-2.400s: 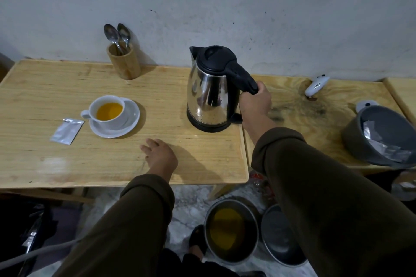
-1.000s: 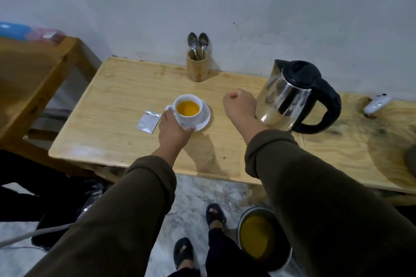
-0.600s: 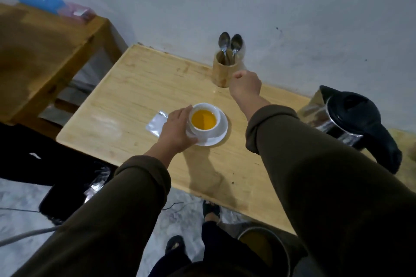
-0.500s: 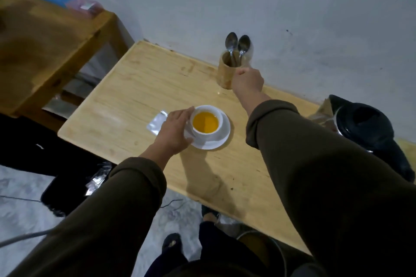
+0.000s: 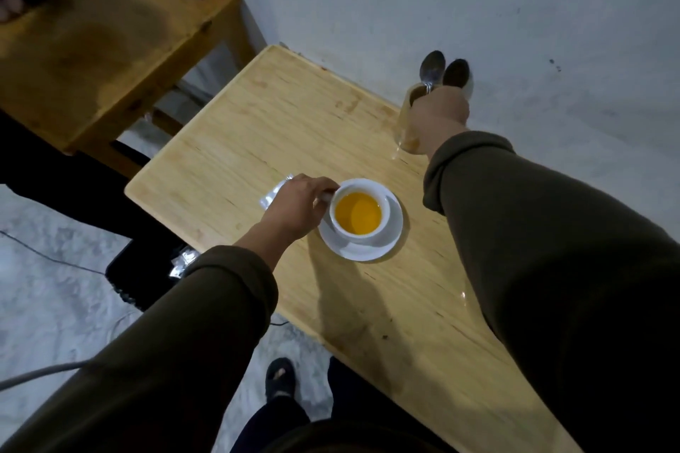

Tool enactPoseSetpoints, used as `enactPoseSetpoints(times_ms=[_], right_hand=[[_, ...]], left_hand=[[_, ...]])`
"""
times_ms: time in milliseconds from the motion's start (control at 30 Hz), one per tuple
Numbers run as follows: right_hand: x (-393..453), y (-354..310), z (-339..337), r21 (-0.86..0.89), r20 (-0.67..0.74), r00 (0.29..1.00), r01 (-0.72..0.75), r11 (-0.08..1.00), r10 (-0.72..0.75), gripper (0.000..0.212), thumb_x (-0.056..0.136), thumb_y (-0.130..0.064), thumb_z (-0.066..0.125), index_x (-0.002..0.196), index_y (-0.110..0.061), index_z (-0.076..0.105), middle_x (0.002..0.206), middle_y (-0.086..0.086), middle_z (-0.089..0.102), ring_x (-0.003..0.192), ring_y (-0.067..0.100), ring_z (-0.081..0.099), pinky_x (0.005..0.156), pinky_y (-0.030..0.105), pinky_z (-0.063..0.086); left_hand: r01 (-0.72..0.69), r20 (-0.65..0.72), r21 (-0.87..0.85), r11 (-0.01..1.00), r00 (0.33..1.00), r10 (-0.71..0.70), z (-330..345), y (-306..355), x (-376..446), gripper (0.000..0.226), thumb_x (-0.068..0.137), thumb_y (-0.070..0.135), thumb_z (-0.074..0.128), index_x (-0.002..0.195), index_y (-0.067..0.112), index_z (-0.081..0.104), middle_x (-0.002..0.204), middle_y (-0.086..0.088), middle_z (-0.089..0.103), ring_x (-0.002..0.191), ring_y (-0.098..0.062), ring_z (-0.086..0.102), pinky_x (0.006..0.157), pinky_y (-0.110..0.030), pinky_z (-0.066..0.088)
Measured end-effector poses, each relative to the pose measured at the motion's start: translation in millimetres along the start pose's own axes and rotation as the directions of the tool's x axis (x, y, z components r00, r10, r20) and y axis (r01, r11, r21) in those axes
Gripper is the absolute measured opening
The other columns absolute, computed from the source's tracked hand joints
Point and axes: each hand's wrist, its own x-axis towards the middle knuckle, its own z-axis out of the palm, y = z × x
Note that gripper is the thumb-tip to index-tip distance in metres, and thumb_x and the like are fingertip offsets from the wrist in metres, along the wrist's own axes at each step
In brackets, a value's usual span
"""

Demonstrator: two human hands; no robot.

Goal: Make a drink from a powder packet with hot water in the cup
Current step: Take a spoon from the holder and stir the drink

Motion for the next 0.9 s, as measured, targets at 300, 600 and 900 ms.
enactPoseSetpoints(times_ms=[300, 600, 900], right_hand=[[20.1, -0.5, 4.5, -0.143, -0.194, 0.975, -0.137, 0.980, 0.108, 0.030, 0.091, -0.031, 0.047, 0.111, -0.013, 0.060, 0.113, 0.009, 0.065, 0.103, 0.029, 0.060, 0.094, 0.044, 0.048], [37.4, 2.4, 10.2, -0.255, -0.229, 0.971, -0.132, 0.958, 0.073, 0.032, 0.090, -0.035, 0.051, 0.110, -0.011, 0.059, 0.123, 0.009, 0.058, 0.114, 0.029, 0.050, 0.102, 0.046, 0.040], [37.9, -1.9, 2.3, -0.263, -0.232, 0.973, -0.081, 0.961, 0.018, 0.026, 0.092, -0.028, 0.052, 0.111, -0.013, 0.061, 0.121, 0.006, 0.059, 0.115, 0.026, 0.049, 0.098, 0.044, 0.037]], left_hand=[[0.044, 0.090, -0.016, 0.999, 0.995, -0.043, -4.2, -0.8, 5.8, 0.029, 0.082, 0.008, 0.059, 0.109, 0.014, 0.070, 0.104, -0.005, 0.074, 0.095, -0.024, 0.065, 0.087, -0.030, 0.045], [0.062, 0.119, -0.011, 0.998, 0.991, -0.060, -4.3, -1.1, 9.0, 0.031, 0.081, 0.005, 0.060, 0.109, 0.015, 0.070, 0.105, -0.004, 0.075, 0.094, -0.022, 0.067, 0.077, -0.017, 0.038], [0.087, 0.123, -0.052, 0.995, 0.989, -0.080, -4.2, 3.5, 8.9, 0.030, 0.082, 0.003, 0.059, 0.109, 0.012, 0.070, 0.104, -0.005, 0.075, 0.093, -0.021, 0.067, 0.075, -0.014, 0.037]])
